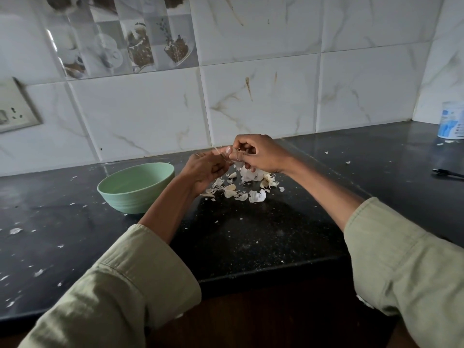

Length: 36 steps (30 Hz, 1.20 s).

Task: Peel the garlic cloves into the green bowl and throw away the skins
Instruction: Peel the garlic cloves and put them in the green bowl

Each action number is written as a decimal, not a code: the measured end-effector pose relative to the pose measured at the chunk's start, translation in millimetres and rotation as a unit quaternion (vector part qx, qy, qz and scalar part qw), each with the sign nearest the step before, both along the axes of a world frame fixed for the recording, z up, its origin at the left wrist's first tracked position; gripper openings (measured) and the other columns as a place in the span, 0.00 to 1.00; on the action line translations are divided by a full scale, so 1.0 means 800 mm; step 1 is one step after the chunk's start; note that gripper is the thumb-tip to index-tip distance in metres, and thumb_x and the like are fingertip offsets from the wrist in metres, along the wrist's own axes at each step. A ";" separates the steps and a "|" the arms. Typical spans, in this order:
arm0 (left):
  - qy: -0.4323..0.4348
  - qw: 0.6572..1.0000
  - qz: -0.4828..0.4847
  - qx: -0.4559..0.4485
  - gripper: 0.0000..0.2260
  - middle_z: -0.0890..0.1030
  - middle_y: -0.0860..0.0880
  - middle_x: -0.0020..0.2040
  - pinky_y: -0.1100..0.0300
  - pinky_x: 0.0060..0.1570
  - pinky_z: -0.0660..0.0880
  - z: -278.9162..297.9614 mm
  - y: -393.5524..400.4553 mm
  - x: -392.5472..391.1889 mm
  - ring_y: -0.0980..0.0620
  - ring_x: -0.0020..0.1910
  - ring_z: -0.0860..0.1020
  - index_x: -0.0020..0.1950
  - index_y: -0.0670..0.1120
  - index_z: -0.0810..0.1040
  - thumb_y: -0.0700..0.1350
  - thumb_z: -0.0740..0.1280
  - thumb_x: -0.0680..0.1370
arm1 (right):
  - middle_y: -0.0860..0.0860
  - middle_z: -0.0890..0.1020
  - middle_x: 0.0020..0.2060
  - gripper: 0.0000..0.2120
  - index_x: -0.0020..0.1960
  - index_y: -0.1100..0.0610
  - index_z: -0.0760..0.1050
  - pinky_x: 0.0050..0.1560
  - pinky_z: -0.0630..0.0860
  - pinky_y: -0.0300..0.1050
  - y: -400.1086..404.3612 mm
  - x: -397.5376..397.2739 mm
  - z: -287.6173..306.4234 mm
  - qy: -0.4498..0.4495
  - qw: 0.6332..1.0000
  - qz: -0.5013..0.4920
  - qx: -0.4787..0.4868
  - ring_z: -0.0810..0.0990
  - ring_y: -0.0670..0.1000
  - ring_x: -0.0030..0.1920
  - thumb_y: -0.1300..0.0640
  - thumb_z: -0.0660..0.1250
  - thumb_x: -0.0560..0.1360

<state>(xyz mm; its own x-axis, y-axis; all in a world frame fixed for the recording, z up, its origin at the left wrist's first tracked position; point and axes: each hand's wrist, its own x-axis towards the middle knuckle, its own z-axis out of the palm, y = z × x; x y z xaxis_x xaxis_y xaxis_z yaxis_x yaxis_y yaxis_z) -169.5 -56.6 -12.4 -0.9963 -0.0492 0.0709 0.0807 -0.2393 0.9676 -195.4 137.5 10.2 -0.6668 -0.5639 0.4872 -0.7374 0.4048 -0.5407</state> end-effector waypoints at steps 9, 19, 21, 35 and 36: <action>0.010 0.998 -0.030 -0.053 0.17 0.86 0.37 0.55 0.55 0.55 0.84 0.002 0.003 0.007 0.44 0.53 0.85 0.56 0.34 0.83 0.42 0.78 0.72 | 0.50 0.84 0.44 0.07 0.53 0.60 0.78 0.37 0.83 0.44 0.005 -0.001 -0.001 -0.032 0.999 -0.025 0.019 0.86 0.47 0.32 0.57 0.72 0.79; 0.039 0.992 0.072 -0.096 0.06 0.83 0.43 0.42 0.64 0.42 0.81 0.003 0.020 0.011 0.50 0.41 0.81 0.44 0.39 0.83 0.34 0.70 0.81 | 0.54 0.84 0.37 0.16 0.53 0.63 0.77 0.35 0.81 0.49 -0.007 -0.001 0.000 -0.120 0.991 -0.058 0.010 0.84 0.55 0.34 0.49 0.64 0.85; 0.041 0.993 0.085 -0.066 0.09 0.82 0.47 0.37 0.64 0.40 0.79 0.002 0.027 0.010 0.54 0.36 0.79 0.42 0.41 0.83 0.36 0.70 0.82 | 0.53 0.79 0.34 0.21 0.50 0.64 0.74 0.33 0.74 0.47 -0.013 0.004 -0.001 -0.099 0.992 -0.077 0.032 0.78 0.51 0.30 0.45 0.59 0.86; -0.005 0.991 0.133 -0.007 0.09 0.83 0.48 0.35 0.66 0.31 0.77 -0.005 0.049 0.007 0.57 0.29 0.75 0.46 0.42 0.86 0.48 0.76 0.77 | 0.57 0.80 0.51 0.24 0.57 0.62 0.76 0.56 0.70 0.49 -0.037 0.014 -0.013 -0.111 0.985 -0.128 -0.020 0.79 0.54 0.51 0.48 0.47 0.89; 0.000 0.993 0.119 0.001 0.11 0.83 0.48 0.35 0.66 0.34 0.78 -0.003 0.048 0.009 0.56 0.30 0.76 0.50 0.40 0.86 0.47 0.76 0.77 | 0.57 0.79 0.47 0.23 0.53 0.60 0.75 0.55 0.71 0.50 -0.035 0.015 -0.012 -0.108 0.986 -0.121 -0.032 0.79 0.54 0.46 0.48 0.47 0.89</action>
<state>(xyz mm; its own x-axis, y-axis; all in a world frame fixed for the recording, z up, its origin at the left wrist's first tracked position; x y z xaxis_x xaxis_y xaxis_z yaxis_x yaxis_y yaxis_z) -162.3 -18.0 -15.1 -0.9566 -0.2826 0.0706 0.1352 -0.2160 0.9670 -183.3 109.4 0.4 -0.8704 -0.3471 0.3491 -0.4880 0.5149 -0.7048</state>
